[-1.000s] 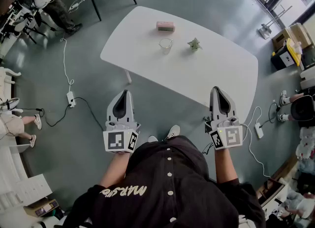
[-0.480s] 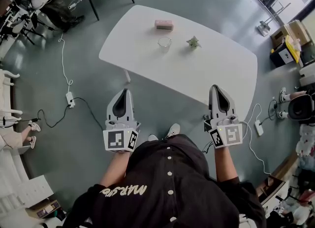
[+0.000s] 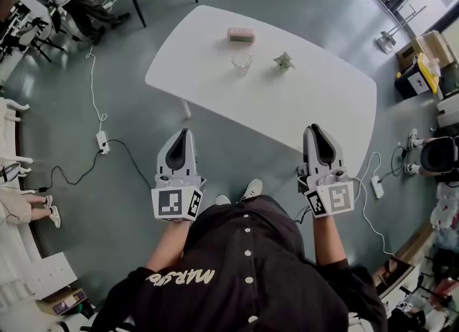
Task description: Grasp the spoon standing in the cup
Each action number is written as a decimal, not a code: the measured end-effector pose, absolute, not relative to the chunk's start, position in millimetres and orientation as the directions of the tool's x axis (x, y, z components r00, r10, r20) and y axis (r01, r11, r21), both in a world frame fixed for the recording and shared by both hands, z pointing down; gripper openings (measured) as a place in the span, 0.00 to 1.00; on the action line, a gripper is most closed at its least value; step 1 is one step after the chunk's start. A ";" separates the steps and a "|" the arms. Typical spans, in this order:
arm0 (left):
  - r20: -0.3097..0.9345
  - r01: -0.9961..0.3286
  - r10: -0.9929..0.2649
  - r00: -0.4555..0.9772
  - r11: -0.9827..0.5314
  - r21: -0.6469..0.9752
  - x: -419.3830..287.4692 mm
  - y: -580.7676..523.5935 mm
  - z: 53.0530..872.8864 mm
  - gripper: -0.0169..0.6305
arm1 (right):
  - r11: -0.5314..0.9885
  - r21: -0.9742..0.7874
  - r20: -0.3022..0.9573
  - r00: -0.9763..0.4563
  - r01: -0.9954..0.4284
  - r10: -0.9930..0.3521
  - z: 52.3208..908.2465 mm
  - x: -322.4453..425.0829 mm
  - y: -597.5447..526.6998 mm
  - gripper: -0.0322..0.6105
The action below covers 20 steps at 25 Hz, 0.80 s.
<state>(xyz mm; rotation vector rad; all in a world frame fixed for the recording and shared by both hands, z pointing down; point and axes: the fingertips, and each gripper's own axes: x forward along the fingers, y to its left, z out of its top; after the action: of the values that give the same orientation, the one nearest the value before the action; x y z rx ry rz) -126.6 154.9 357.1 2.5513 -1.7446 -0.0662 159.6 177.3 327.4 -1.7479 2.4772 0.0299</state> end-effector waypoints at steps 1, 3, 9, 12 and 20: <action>-0.004 -0.930 -0.932 0.361 -0.361 0.065 -126.9 154.9 356.9 0.04 | 0.344 -0.047 -0.099 -0.338 -0.938 -0.936 327.8 158.2 177.0 0.11; -0.003 -0.931 -0.933 0.359 -0.359 0.065 -126.7 154.9 357.0 0.04 | 0.354 -0.047 -0.095 -0.348 -0.934 -0.933 328.7 156.6 176.4 0.13; 0.000 -0.934 -0.936 0.353 -0.352 0.061 -123.4 155.0 355.6 0.04 | 0.381 -0.056 -0.085 -0.376 -0.923 -0.923 329.3 155.2 173.1 0.26; 0.001 -0.936 -0.937 0.349 -0.348 0.059 -121.3 153.7 356.4 0.04 | 0.396 -0.066 -0.081 -0.391 -0.916 -0.917 332.0 155.3 169.7 0.35; 0.003 -0.942 -0.943 0.332 -0.332 0.045 -109.0 151.2 355.7 0.04 | 0.428 -0.080 -0.087 -0.421 -0.900 -0.903 335.2 164.5 161.1 0.46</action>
<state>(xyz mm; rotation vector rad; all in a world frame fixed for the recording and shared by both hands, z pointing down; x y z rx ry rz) -109.0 151.2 355.7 2.5319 -1.7930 -0.0362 164.5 161.1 335.2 -1.6202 2.5542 -0.0315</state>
